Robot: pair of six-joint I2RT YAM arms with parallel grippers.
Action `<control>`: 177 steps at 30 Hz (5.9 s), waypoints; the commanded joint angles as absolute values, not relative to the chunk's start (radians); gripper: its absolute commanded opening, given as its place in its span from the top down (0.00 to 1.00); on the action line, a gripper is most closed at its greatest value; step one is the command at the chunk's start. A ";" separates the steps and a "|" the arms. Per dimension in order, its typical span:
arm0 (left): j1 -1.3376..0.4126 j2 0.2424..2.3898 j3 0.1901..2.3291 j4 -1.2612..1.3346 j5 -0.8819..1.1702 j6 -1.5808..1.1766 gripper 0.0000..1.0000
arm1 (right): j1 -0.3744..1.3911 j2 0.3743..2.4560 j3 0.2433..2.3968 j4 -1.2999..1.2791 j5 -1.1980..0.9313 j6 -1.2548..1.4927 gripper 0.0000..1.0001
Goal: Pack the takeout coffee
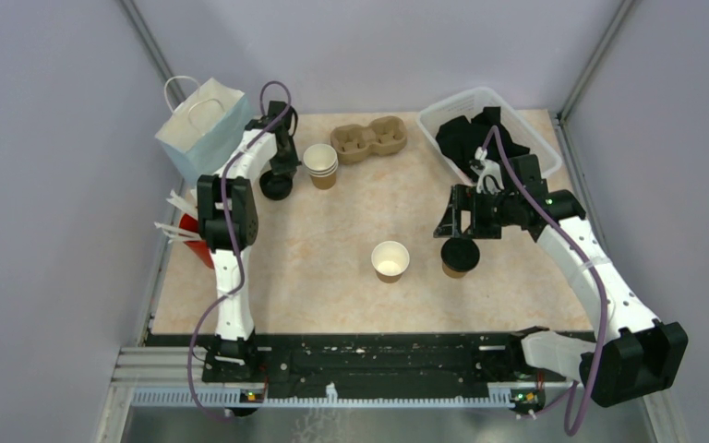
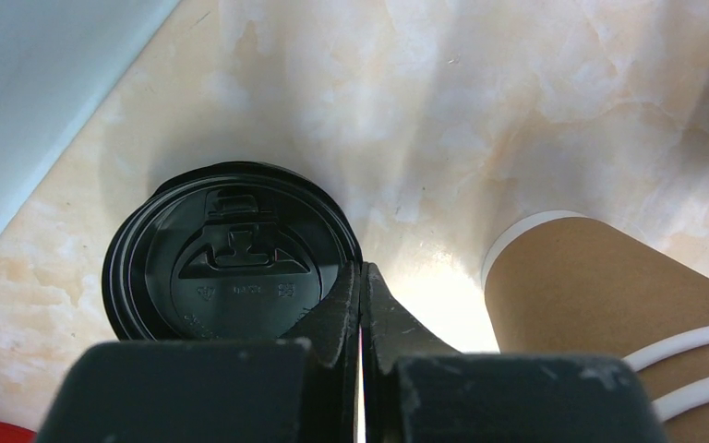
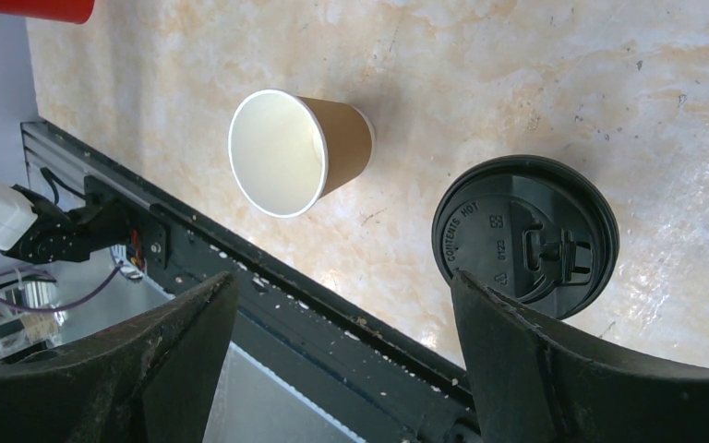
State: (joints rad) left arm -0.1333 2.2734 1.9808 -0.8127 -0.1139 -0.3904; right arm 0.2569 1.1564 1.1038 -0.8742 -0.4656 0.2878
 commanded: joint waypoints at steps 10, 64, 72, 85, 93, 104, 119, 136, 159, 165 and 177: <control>-0.109 2.137 1.966 -0.801 -0.083 -0.393 1.00 | 0.249 1.142 1.102 -0.836 -0.486 0.275 0.15; -0.094 2.217 1.921 -0.762 0.087 -0.221 0.82 | 0.248 1.146 1.092 -0.831 -0.502 0.295 0.15; -0.091 2.223 1.925 -0.770 0.106 -0.245 0.91 | 0.248 1.142 1.089 -0.831 -0.504 0.296 0.15; -0.031 2.206 1.873 -0.706 0.296 -0.314 0.92 | 0.249 1.144 1.091 -0.828 -0.508 0.298 0.15; -0.007 2.208 1.845 -0.672 0.383 -0.333 0.90 | 0.249 1.139 1.086 -0.825 -0.509 0.305 0.15; -0.007 2.217 1.838 -0.662 0.406 -0.341 0.84 | 0.248 1.137 1.088 -0.831 -0.503 0.301 0.15; -0.008 2.218 1.832 -0.653 0.425 -0.345 0.78 | 0.249 1.144 1.098 -0.834 -0.505 0.289 0.15; -0.008 2.197 1.810 -0.625 0.465 -0.368 0.91 | 0.248 1.143 1.093 -0.832 -0.506 0.288 0.15; 0.054 2.135 1.703 -0.530 0.605 -0.393 0.87 | 0.249 1.138 1.085 -0.825 -0.517 0.296 0.15; 0.063 2.109 1.684 -0.504 0.627 -0.400 0.86 | 0.249 1.138 1.086 -0.824 -0.520 0.299 0.15; 0.059 2.039 1.700 -0.528 0.533 -0.390 1.00 | 0.249 1.125 1.083 -0.824 -0.520 0.299 0.15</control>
State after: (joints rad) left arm 0.0593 2.1281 1.6875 -0.5316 0.5922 -0.3988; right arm 0.2565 1.1519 1.0863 -0.8520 -0.5030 0.2985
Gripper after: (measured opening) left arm 0.082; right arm 0.850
